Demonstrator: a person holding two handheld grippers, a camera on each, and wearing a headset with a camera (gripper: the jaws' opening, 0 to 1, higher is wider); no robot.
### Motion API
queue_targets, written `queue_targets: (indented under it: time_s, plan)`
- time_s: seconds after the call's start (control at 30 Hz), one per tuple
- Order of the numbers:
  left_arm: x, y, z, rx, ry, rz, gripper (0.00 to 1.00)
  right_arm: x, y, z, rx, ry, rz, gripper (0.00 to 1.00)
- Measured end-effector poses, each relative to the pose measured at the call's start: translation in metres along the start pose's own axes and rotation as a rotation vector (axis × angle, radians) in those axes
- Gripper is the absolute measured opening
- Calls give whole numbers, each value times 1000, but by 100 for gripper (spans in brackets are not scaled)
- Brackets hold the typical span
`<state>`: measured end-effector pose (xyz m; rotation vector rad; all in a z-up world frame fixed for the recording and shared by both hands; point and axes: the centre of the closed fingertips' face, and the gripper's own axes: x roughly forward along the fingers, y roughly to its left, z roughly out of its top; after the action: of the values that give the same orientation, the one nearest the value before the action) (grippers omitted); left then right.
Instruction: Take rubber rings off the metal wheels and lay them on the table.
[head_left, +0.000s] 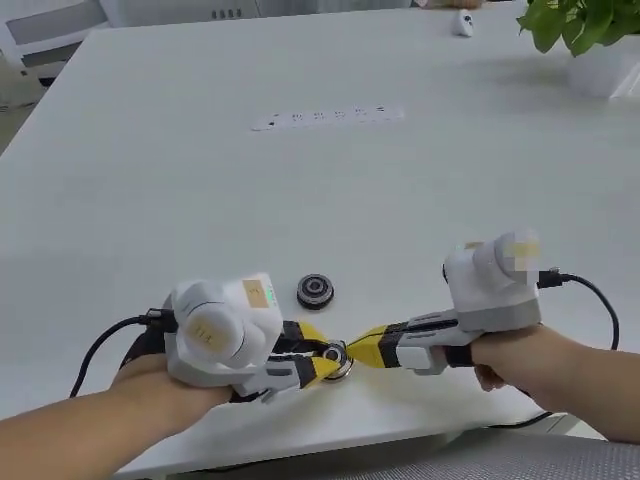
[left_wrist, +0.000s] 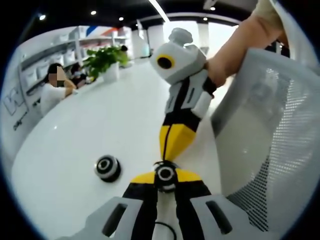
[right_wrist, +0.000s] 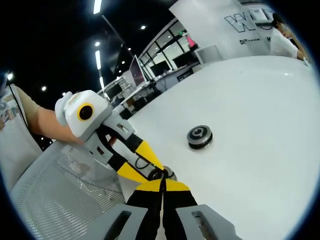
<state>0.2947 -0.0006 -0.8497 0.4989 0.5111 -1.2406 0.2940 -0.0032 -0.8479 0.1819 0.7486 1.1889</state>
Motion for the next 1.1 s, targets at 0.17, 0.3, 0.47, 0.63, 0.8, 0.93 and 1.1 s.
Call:
queue_targets:
  time_s: [0.17,0.3,0.47,0.63,0.8,0.93,1.1]
  plan:
    - [0,0,0,-4,-1,-1,12,2,3,-1,-5,3,7,0]
    - [0,-1,0,-6,-4,-3,12,2,4,-1,-3,3,14,0]
    - [0,-1,0,-7,-4,-2,12,2,6,-1,-3,3,22,0]
    - [0,-2,0,-2,-5,-9,12,2,9,-1,-11,7,32,0]
    - [0,-2,0,-1,-6,-9,12,5,15,2,-90,9,40,0]
    - [0,-2,1,-1,-6,-7,12,4,15,-1,-35,7,57,0]
    - [0,-2,1,-10,-3,-4,12,3,10,-1,-40,6,34,0]
